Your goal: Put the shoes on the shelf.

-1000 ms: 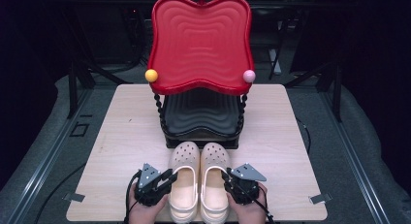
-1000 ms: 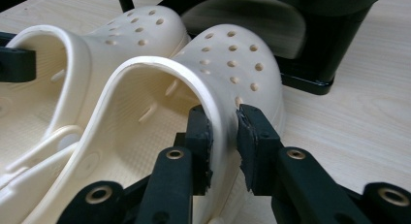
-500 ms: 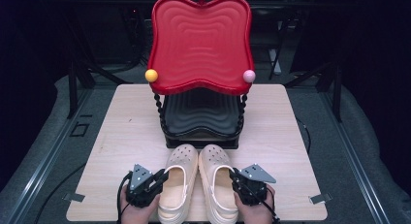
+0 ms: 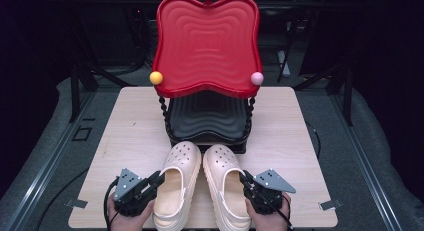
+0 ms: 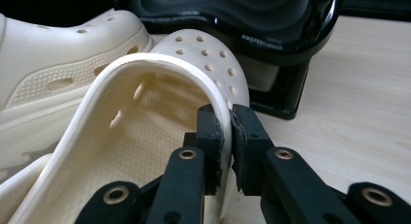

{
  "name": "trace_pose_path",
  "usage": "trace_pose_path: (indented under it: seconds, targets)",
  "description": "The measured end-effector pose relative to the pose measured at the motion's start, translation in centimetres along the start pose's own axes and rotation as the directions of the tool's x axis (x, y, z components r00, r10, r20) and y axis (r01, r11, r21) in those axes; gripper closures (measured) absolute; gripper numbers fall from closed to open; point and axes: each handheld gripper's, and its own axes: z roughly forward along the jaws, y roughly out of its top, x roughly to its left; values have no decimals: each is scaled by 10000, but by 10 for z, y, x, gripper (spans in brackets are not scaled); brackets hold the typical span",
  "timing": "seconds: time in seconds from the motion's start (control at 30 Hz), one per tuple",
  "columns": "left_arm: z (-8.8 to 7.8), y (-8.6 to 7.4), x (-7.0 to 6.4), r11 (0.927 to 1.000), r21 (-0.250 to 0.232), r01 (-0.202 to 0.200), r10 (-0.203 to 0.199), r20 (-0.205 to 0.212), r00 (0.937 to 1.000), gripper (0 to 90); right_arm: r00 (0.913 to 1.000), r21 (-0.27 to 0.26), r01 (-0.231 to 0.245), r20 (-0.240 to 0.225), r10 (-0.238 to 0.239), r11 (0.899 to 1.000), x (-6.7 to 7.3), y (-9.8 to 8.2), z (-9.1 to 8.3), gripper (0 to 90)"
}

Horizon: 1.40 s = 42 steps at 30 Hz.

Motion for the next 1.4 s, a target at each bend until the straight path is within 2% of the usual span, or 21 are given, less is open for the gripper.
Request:
trace_pose_path:
  seconds: [0.1,0.27,0.53,0.6,0.73,0.9,1.1,1.27,1.3,1.4]
  targets:
    - [-4,6,0,9999,-103,-22,22,-18,10000,794,9999,-116,106,38,-106,9999,-1,8,-6,829]
    - [-13,21,0,9984,-573,-13,17,75,10000,794,10000,-443,54,60,-51,9990,-6,20,-14,830]
    - [-7,41,4,9961,-879,13,-13,2,10000,793,9999,-829,57,132,-46,9965,-14,43,-21,829]
    - [-4,44,5,9959,-901,76,-79,-24,10000,794,9998,-919,69,176,-53,9957,-15,47,-19,829]
    - [6,54,8,9942,-1073,-40,10,-281,9996,793,9996,-974,87,277,-60,9952,-16,54,-12,829]
    - [15,65,8,9926,-1211,-35,-1,-297,9996,794,9989,-1080,210,436,-164,9939,-17,63,-3,830]
    - [28,76,3,9903,-1372,-238,176,-462,9988,794,9963,-1277,359,825,-255,9912,-16,71,10,830]
    - [39,82,1,9906,-1290,-451,371,-640,9973,795,9921,-1371,529,1199,-365,9891,-17,75,18,831]
    - [44,84,1,9898,-1342,-484,390,-720,9966,794,9892,-1410,654,1394,-456,9878,-16,78,23,831]
    - [50,87,2,9890,-1368,-570,467,-779,9959,798,9862,-1518,708,1587,-464,9859,-15,80,28,831]
